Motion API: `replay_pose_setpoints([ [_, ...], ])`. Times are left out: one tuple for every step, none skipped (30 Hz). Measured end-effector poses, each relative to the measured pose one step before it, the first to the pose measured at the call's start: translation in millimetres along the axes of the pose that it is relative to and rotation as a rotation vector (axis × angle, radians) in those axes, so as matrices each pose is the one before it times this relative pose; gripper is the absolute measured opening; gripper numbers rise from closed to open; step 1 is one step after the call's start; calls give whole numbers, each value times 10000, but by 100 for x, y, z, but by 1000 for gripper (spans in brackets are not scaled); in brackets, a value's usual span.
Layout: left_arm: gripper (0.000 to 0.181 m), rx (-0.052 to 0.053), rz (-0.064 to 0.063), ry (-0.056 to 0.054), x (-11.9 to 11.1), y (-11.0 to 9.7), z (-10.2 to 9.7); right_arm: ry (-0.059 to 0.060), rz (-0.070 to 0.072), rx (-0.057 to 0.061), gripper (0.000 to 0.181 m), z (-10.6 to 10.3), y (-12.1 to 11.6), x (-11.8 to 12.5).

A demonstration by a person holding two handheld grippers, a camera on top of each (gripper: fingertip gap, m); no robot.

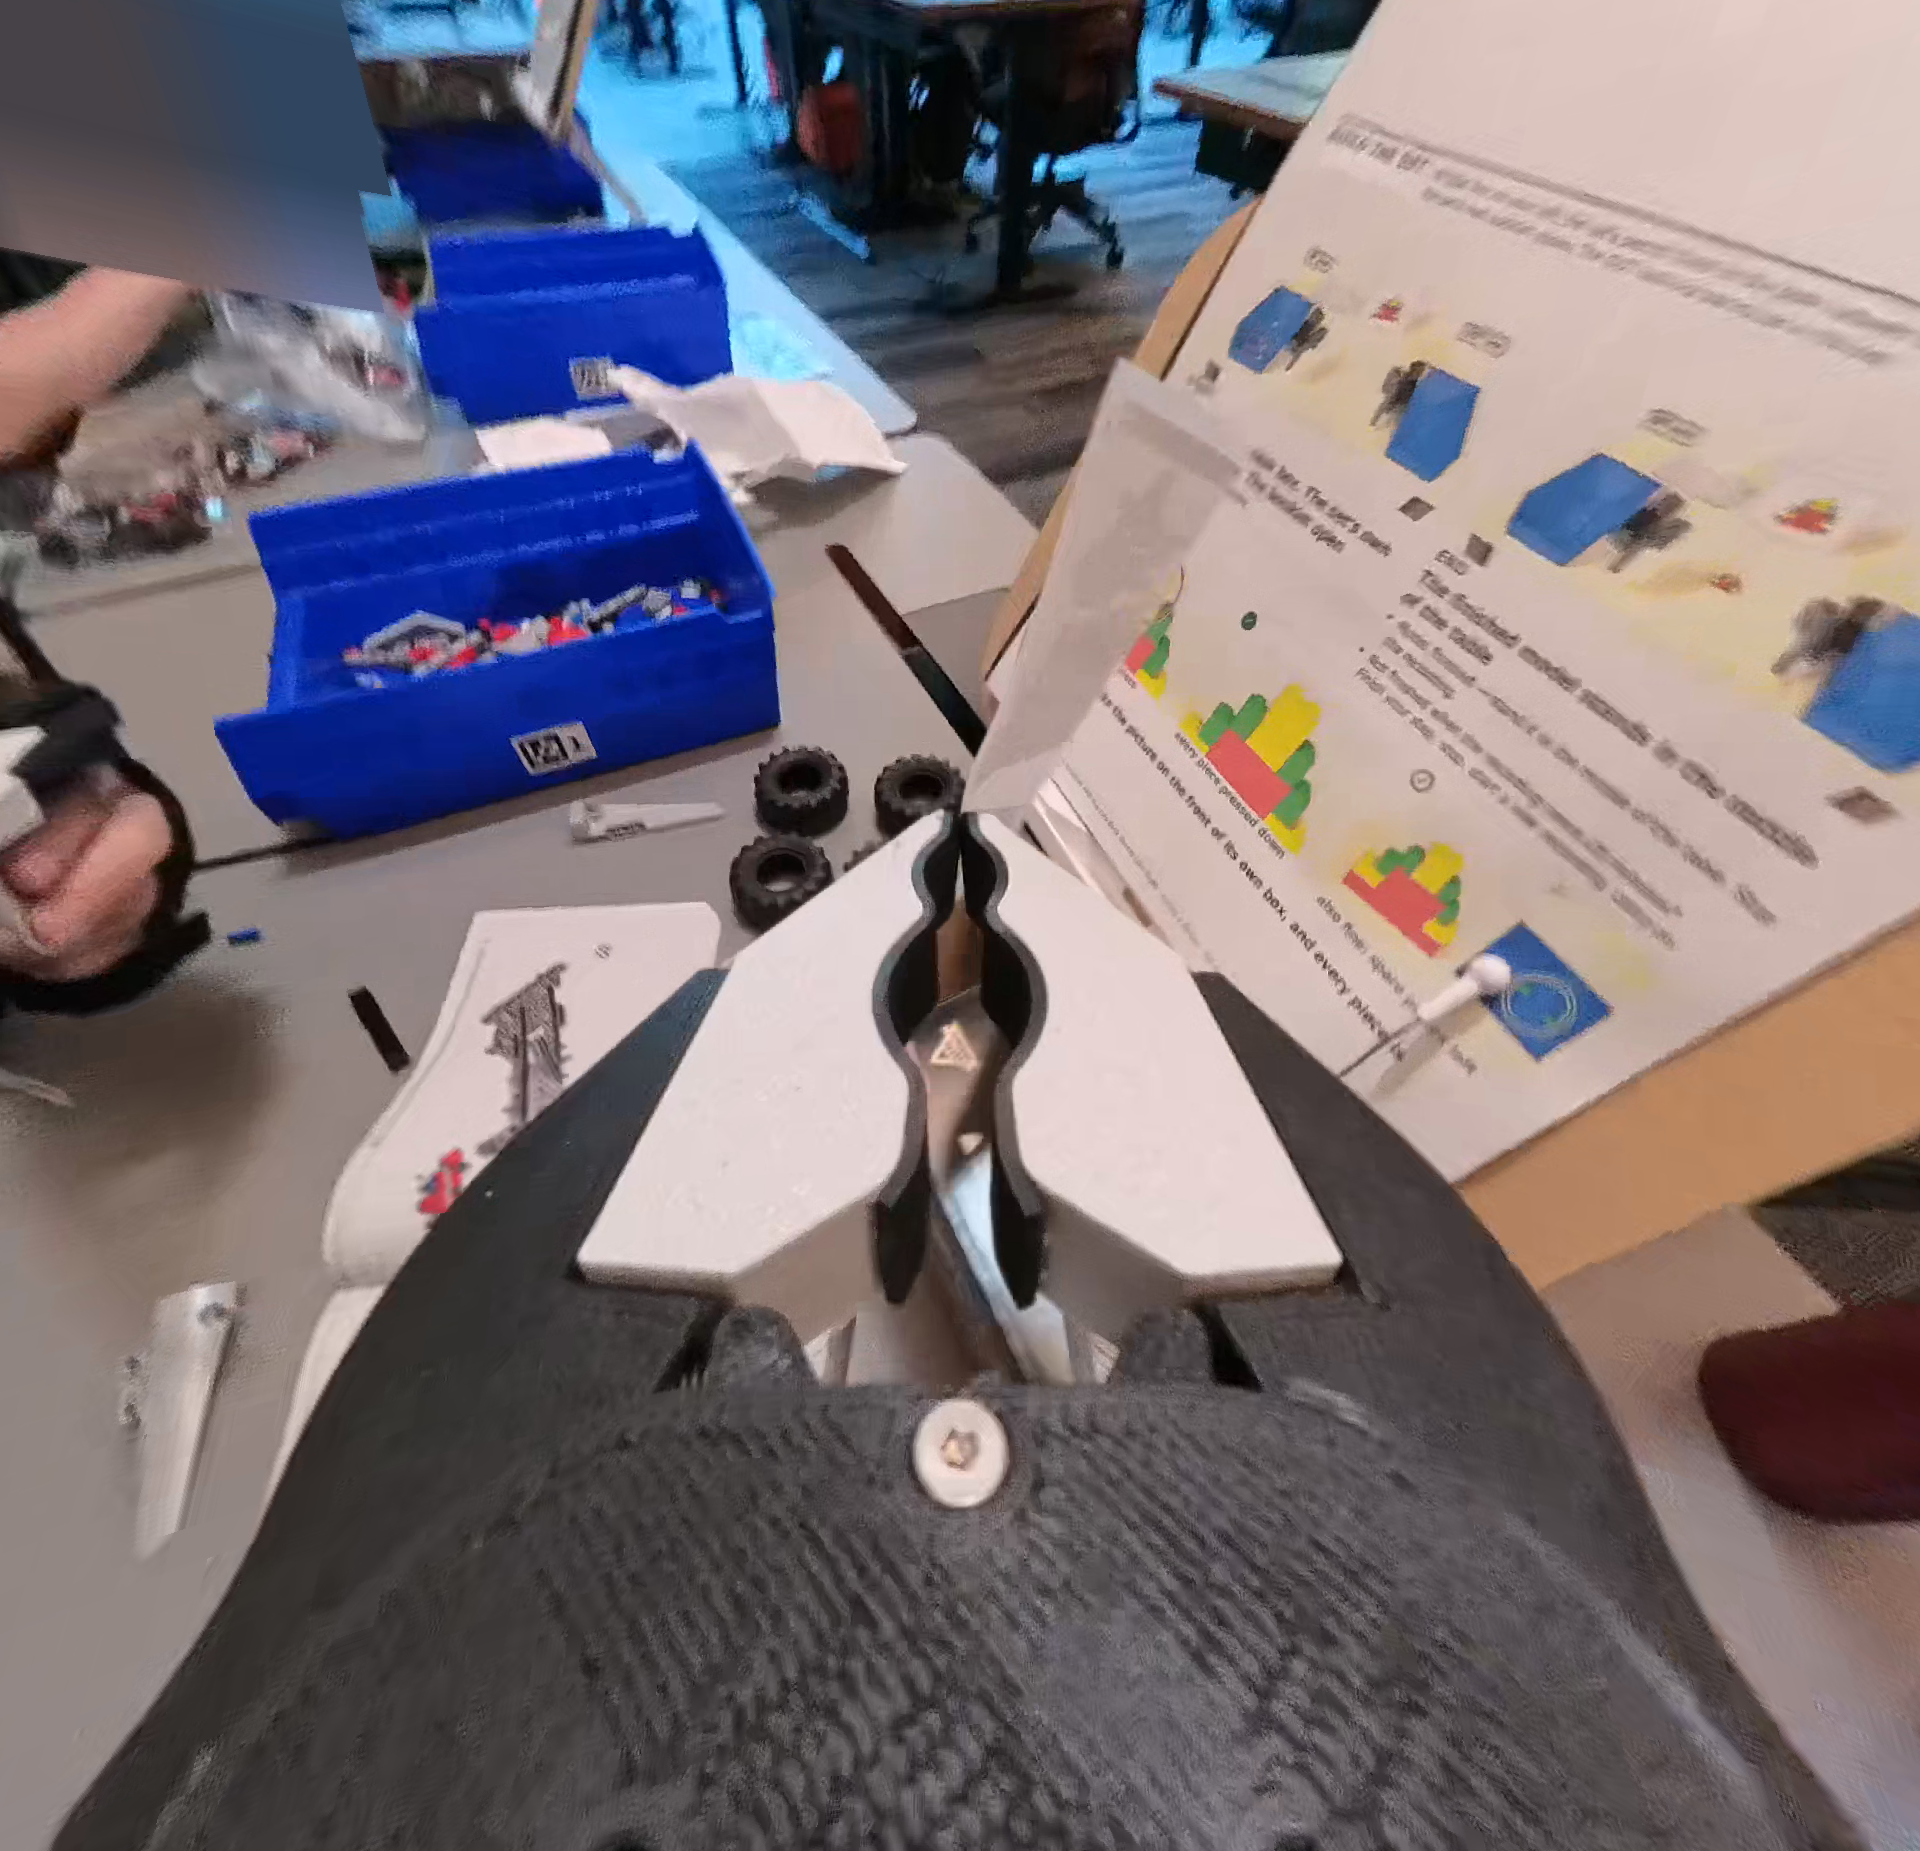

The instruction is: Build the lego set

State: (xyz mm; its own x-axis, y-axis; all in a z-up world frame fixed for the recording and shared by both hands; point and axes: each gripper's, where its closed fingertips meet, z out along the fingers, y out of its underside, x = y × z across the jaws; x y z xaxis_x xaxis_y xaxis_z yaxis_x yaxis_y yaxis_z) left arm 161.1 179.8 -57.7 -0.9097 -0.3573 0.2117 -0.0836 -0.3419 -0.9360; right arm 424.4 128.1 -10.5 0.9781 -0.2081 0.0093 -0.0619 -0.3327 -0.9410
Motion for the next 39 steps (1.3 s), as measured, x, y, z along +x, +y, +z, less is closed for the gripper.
replay_pose_setpoints([
  [0, 10, -13, 24, 33, -14, 11, -157, -122, -260, 0, 1056, -5, 432],
  [0, 2, -5, 12, 30, 8, 27, -163, -133, -263, 0, 1068, 13, 380],
  [0, -5, 1, 9, 16, 42, 38, -227, -283, -307, 0, 1064, 111, 238],
  [0, -24, 0, 10, -2, 55, 27, -92, -246, -261, 0, 1042, 44, 392],
  [0, -13, -7, -12, -45, 44, -6, -117, -192, -225, 0, 1029, -51, 300],
  [0, 18, -22, -27, -77, -20, -36, -215, -73, -144, 0, 987, -135, 128],
  [0, 33, -34, -10, -65, -53, -47, -176, 20, -179, 0, 937, -17, 263],
  [0, 37, -39, 11, -36, -62, -53, -47, 71, -155, 0, 864, 84, 519],
  [0, 32, -29, 5, -30, -66, -38, 25, 191, -96, 0, 760, 118, 678],
  [0, 19, -3, -7, -38, -49, -35, -57, 291, -52, 0, 672, 165, 602],
  [0, -10, 23, -19, -33, -7, -14, 57, 393, -95, 0, 551, 330, 767],
  [0, -25, 40, -42, -72, 30, -10, 501, 503, -251, 0, 410, 621, 1425],
  [0, -10, 32, -45, -82, 40, 4, 570, 499, -328, 0, 303, 780, 1427],
  [0, -3, -11, -19, -49, 33, 11, 333, 439, -383, 0, 263, 912, 1037],
  [0, -3, -54, 16, -16, 32, 7, 145, 284, -261, 0, 273, 719, 693],
  [0, 20, -59, 25, 17, -33, 6, 128, 246, -68, 0, 239, 452, 543],
  [0, 52, -22, 18, 37, -108, -5, 149, 211, 4, 0, 190, 216, 516],
  [0, 38, 12, 18, 60, -96, -8, 69, 158, 152, 0, 78, -79, 235],
  [0, -3, 27, 5, 24, -43, -8, 133, 204, 109, 0, -8, -128, 262],
  [0, -9, 17, -16, -22, -18, -10, 368, 196, 90, 0, -123, -194, 613],
  [0, 20, -13, -6, -27, -25, -22, 342, 41, 566, 0, -401, -904, 513],
  [0, 38, -40, 18, -1, -59, -19, 235, 259, 688, 0, -529, -1044, 397],
  [0, 29, -44, -9, -46, -38, -24, 144, 425, 340, 0, -351, -483, 387],
  [0, 12, -21, -23, -50, -12, -15, -62, 348, -21, 0, -100, 192, 128],
  [0, 1, -4, 8, 16, -11, 4, -192, 336, -248, 0, 96, 657, -22],
  [0, 4, 7, 15, 43, -18, 9, -111, 274, -317, 0, 170, 823, 103],
  [0, 0, 27, -13, 12, -17, 10, 130, 122, -266, 0, 104, 774, 413],
  [0, -16, 38, -12, 2, 9, 11, 162, 15, -144, 0, 23, 567, 378],
  [0, -13, 20, -5, 3, 14, -6, -36, 63, 30, 0, -61, 222, -8],
  [0, 6, -7, -5, -17, -4, -3, -25, 32, -11, 1, -68, 154, -33],
  [0, 14, -18, -6, -14, -19, -6, 12, -87, -80, 5, -117, 154, -45],
  [0, 6, 0, -4, -10, -12, -4, 66, -139, -94, 10, -177, 106, -26],
  [0, -7, 24, -2, 4, 6, -2, 84, -158, -84, 15, -241, 27, -31],
  [0, -9, 27, -17, -17, 22, 2, 107, -165, -44, 23, -271, -79, -44],
  [0, -8, 18, -26, -42, 18, 12, 149, -152, -7, 30, -292, -117, 14],
  [0, -7, 4, -10, -12, 26, 9, 220, -147, 8, 34, -267, -112, 136],
  [0, -2, -7, 12, 28, -3, 10, 289, -177, -83, 36, -210, 59, 274],
  [0, 3, 3, 9, 26, -9, 10, 285, -203, -223, 39, -232, 256, 301],
  [0, -2, 22, -9, -4, -1, 2, 286, -201, -188, 43, -251, 236, 289],
])
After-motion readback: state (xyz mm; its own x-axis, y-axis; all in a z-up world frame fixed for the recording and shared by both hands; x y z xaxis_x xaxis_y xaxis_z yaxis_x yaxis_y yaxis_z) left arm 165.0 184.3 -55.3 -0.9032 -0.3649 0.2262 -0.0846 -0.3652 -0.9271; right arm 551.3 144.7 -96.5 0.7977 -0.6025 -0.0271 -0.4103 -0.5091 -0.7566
